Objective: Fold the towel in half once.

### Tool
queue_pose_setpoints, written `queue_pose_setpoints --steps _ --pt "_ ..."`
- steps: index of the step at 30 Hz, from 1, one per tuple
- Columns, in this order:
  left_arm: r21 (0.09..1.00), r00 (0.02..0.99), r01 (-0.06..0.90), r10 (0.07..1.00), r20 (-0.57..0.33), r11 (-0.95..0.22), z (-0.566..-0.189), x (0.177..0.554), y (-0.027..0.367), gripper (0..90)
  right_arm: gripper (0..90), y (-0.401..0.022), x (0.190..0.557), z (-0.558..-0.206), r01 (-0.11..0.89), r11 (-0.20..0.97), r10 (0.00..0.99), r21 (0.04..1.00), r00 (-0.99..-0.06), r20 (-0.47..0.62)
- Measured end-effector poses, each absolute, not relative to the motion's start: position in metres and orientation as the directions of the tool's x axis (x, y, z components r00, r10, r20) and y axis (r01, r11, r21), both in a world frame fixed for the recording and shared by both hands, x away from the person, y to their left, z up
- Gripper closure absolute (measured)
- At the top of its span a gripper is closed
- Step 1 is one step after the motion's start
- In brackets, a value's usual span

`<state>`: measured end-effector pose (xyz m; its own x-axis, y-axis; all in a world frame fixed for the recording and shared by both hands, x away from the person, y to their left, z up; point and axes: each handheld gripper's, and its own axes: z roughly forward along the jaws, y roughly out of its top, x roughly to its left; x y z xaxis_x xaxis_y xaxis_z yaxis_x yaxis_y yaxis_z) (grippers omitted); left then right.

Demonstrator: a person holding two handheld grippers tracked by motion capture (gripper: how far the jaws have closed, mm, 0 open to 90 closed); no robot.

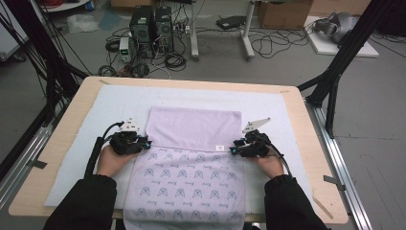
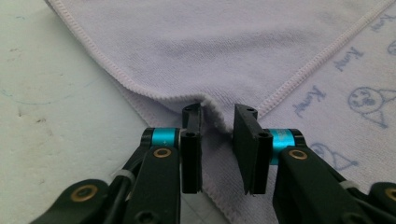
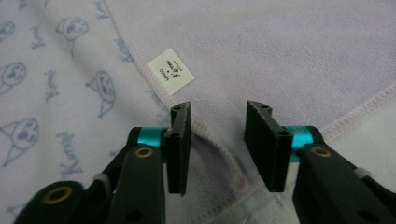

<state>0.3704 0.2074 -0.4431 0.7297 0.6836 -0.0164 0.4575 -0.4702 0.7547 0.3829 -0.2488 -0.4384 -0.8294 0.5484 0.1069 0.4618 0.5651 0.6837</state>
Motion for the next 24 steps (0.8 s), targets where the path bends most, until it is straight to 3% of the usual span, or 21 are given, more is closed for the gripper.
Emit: queue_pose_setpoints --steps 1,3,14,24 --pt "0.756 0.730 0.459 0.683 -0.022 -0.466 -0.443 0.371 0.208 83.9 73.2 -0.249 0.384 -0.438 0.466 0.560 0.554 0.685 -0.825 0.108" --pt "0.757 0.722 0.475 0.691 -0.044 -0.449 -0.443 0.372 0.209 86.6 83.6 -0.251 0.386 -0.438 0.465 0.562 0.543 0.684 -0.831 0.119" --pt "0.825 0.687 0.478 0.713 -0.138 -0.301 -0.418 0.361 0.230 87.4 85.1 -0.261 0.375 -0.400 0.384 0.484 0.525 0.786 -0.846 0.090" --pt "0.871 0.747 0.395 0.654 -0.120 -0.291 -0.401 0.271 0.246 87.2 85.0 -0.265 0.294 -0.383 0.307 0.483 0.419 0.820 -0.903 0.091"
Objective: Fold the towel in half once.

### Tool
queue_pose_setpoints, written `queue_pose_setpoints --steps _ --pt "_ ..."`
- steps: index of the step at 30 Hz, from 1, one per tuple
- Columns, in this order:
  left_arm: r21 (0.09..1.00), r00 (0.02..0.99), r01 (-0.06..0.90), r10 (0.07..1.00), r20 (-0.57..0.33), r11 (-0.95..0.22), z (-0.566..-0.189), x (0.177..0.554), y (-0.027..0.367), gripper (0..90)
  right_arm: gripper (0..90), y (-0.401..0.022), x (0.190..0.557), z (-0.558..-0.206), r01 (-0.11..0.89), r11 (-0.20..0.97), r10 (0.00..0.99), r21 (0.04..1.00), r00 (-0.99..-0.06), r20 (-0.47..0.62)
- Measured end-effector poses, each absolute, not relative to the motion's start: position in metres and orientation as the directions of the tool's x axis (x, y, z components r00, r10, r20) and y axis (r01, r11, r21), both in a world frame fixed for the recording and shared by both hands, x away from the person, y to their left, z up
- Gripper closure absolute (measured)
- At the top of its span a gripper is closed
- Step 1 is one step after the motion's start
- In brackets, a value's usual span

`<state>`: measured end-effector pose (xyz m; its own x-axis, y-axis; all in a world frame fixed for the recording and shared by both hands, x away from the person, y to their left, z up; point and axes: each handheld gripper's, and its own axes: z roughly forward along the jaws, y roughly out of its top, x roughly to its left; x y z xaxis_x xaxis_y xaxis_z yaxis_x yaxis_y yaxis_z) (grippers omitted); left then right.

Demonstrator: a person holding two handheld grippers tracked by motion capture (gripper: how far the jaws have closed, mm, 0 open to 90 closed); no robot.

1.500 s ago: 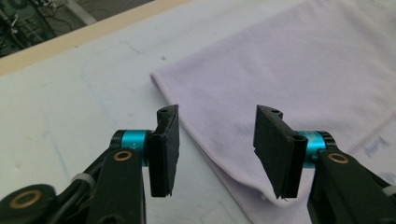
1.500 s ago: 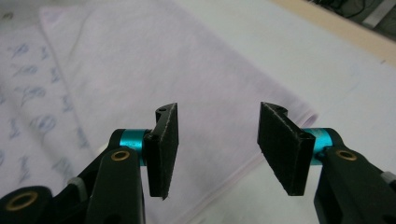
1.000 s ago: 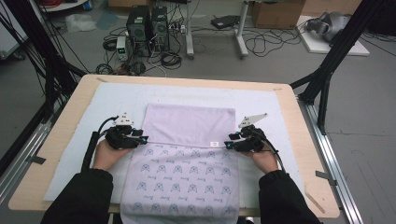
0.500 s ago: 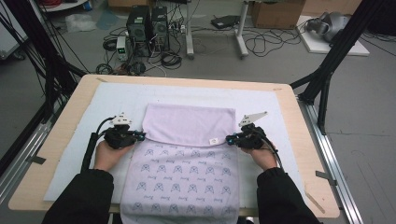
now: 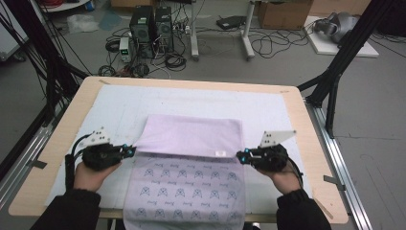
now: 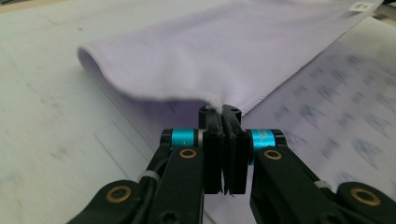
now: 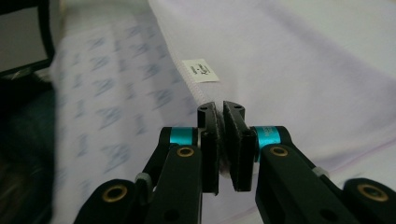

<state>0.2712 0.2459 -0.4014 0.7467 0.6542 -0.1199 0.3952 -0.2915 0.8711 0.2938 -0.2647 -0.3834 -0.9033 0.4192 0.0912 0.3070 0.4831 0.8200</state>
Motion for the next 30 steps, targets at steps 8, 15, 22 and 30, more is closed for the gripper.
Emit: queue_pose_setpoints --steps 8,15,22,30 --pt "0.862 0.745 0.372 0.665 -0.057 -0.343 -0.412 0.234 0.247 60.2 63.7 -0.273 0.262 -0.412 0.320 0.481 0.403 0.816 -0.908 0.119" --pt "0.823 0.782 0.390 0.620 -0.058 -0.414 -0.436 0.263 0.228 65.0 58.1 -0.262 0.277 -0.435 0.296 0.521 0.378 0.801 -0.921 0.094" --pt "0.775 0.793 0.404 0.608 -0.032 -0.486 -0.445 0.273 0.217 69.4 61.6 -0.251 0.285 -0.448 0.306 0.570 0.377 0.763 -0.922 0.088" --pt "0.781 0.785 0.403 0.618 -0.027 -0.477 -0.443 0.270 0.217 86.9 87.2 -0.248 0.286 -0.446 0.275 0.600 0.349 0.751 -0.935 0.063"
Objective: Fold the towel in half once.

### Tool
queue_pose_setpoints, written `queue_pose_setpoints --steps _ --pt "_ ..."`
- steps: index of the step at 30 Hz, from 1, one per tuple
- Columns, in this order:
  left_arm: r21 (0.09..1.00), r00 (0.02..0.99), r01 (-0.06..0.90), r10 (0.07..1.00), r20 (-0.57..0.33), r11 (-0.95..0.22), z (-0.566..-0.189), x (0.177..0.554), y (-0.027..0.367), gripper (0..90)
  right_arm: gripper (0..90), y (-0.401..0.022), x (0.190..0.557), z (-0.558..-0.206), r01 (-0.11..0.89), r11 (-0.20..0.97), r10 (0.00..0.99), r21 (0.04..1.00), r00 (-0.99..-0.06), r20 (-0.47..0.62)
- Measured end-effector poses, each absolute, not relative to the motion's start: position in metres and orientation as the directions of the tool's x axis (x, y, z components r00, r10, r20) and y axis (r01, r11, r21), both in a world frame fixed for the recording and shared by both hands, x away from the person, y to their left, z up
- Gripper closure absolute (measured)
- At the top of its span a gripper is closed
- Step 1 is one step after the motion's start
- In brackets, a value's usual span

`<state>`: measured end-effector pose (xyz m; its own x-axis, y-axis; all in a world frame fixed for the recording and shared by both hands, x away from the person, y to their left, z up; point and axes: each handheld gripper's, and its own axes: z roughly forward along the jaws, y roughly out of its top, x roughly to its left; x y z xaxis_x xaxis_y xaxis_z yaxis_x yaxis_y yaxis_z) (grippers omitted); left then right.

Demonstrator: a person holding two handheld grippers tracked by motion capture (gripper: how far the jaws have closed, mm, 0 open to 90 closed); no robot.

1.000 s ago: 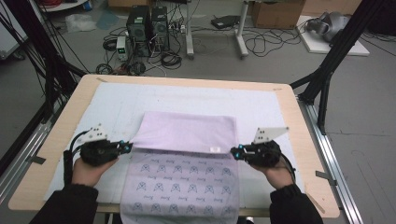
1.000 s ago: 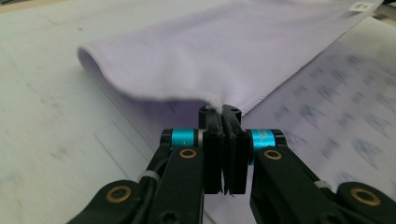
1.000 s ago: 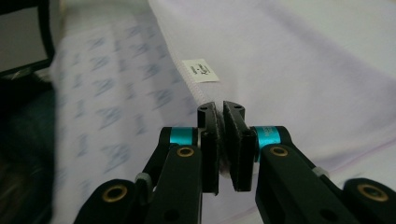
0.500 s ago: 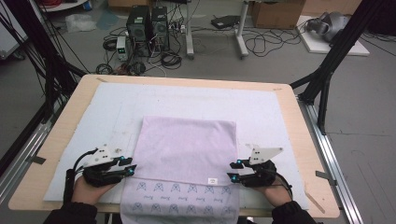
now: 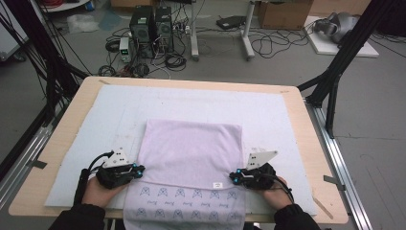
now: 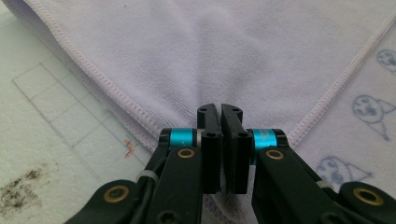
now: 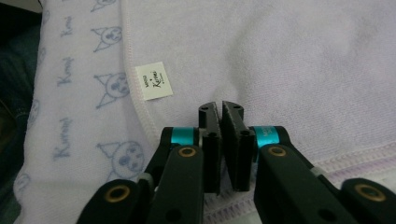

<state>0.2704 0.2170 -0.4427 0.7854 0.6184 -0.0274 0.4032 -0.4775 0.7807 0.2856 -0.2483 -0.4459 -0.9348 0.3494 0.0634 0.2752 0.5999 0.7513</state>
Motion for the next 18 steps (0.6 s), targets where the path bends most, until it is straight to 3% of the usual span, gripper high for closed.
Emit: queue_pose_setpoints --steps 9,18 --pt "0.846 0.786 0.367 0.616 -0.060 -0.386 -0.407 0.263 0.224 87.2 87.5 -0.256 0.285 -0.408 0.240 0.509 0.334 0.827 -0.940 0.068" --pt "0.841 0.814 0.357 0.576 -0.068 -0.406 -0.398 0.208 0.237 87.1 87.3 -0.270 0.237 -0.393 0.209 0.499 0.256 0.841 -0.963 0.088"
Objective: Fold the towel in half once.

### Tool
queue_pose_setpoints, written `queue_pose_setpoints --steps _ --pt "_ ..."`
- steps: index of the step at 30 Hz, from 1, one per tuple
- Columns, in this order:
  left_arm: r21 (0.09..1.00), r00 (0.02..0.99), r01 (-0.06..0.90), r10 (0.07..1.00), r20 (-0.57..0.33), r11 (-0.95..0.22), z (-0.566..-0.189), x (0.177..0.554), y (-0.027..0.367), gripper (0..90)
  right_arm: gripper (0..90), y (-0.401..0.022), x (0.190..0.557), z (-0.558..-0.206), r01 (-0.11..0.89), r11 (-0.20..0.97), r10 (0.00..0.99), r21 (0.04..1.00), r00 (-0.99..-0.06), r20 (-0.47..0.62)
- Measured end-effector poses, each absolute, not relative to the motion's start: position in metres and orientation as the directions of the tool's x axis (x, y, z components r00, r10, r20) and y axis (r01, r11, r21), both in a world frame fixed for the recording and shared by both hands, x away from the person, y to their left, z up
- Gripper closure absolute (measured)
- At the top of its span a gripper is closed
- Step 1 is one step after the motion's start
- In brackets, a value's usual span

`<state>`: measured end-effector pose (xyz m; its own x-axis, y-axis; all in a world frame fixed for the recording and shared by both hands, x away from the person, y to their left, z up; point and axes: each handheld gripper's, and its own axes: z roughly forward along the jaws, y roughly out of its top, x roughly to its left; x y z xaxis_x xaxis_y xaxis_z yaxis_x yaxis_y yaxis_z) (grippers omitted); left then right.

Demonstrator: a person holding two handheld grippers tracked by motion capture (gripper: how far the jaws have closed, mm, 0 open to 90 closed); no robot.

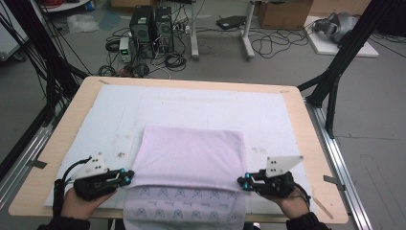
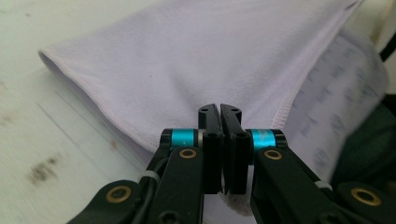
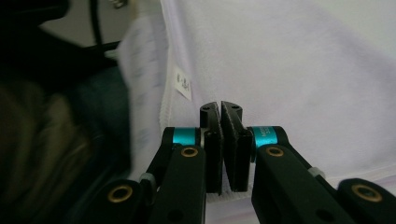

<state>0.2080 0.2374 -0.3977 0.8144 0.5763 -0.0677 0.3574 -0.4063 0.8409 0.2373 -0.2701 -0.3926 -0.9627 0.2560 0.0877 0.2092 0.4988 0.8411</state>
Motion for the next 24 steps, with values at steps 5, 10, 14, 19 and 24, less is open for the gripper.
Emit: queue_pose_setpoints --steps 5,10,14,19,24 --pt "0.836 0.824 0.346 0.563 -0.054 -0.426 -0.405 0.192 0.237 69.3 72.6 -0.272 0.225 -0.401 0.230 0.510 0.240 0.829 -0.963 0.119" --pt "0.839 0.800 0.349 0.599 -0.035 -0.418 -0.406 0.222 0.233 61.1 59.5 -0.274 0.256 -0.407 0.294 0.488 0.361 0.822 -0.925 0.116" --pt "0.837 0.782 0.353 0.624 -0.018 -0.419 -0.410 0.259 0.229 57.7 48.9 -0.271 0.294 -0.412 0.348 0.484 0.449 0.803 -0.886 0.113" --pt "0.819 0.733 0.406 0.680 -0.028 -0.405 -0.415 0.315 0.225 59.0 41.9 -0.264 0.338 -0.415 0.380 0.500 0.520 0.778 -0.850 0.081" --pt "0.800 0.628 0.492 0.776 -0.053 -0.343 -0.420 0.367 0.228 61.2 35.0 -0.267 0.379 -0.421 0.442 0.473 0.595 0.762 -0.798 0.093"
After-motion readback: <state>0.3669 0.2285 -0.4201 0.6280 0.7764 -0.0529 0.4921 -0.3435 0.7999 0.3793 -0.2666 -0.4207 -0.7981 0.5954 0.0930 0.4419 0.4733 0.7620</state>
